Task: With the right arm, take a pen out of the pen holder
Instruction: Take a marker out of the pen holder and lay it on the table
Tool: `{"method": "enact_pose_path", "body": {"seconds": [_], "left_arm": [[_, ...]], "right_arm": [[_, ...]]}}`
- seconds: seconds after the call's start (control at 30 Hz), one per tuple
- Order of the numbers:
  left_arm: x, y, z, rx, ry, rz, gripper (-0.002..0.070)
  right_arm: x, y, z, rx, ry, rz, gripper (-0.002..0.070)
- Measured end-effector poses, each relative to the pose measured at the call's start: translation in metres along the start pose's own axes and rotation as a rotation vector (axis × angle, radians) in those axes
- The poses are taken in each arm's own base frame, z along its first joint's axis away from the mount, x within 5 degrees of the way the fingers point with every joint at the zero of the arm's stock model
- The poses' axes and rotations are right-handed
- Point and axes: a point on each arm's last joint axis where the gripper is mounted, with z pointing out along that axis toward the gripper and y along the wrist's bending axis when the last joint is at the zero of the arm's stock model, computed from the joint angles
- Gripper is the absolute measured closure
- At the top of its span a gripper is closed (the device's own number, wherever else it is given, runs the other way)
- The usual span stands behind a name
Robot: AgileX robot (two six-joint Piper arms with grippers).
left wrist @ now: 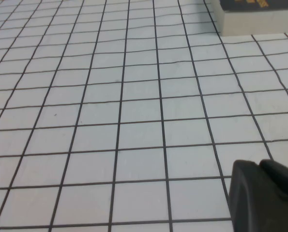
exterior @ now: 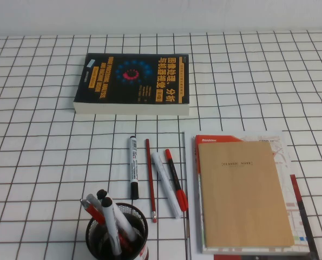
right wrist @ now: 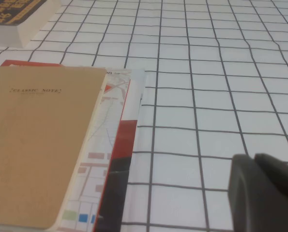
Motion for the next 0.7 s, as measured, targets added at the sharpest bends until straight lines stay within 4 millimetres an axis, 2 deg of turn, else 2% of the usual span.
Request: {"method": "enact_pose_path", "body": {"seconds": [0.17, 0.4, 0.7], "left_arm": [[0.0, 0.0, 0.0, 0.0, 0.0, 0.0, 0.0679], [0.0, 0.0, 0.0, 0.0, 0.0, 0.0, 0.0679], [0.0, 0.0, 0.0, 0.0, 0.0, 0.0, 0.0679]], "right_arm": [[0.0, 0.001, 0.0, -0.011, -0.001, 0.029, 0.0692], [-0.006, 0.004, 0.0, -0.05, -0.061, 0.171, 0.0692], [-0.023, 0.004, -0.003, -0.117, -0.235, 0.59, 0.0692]]}}
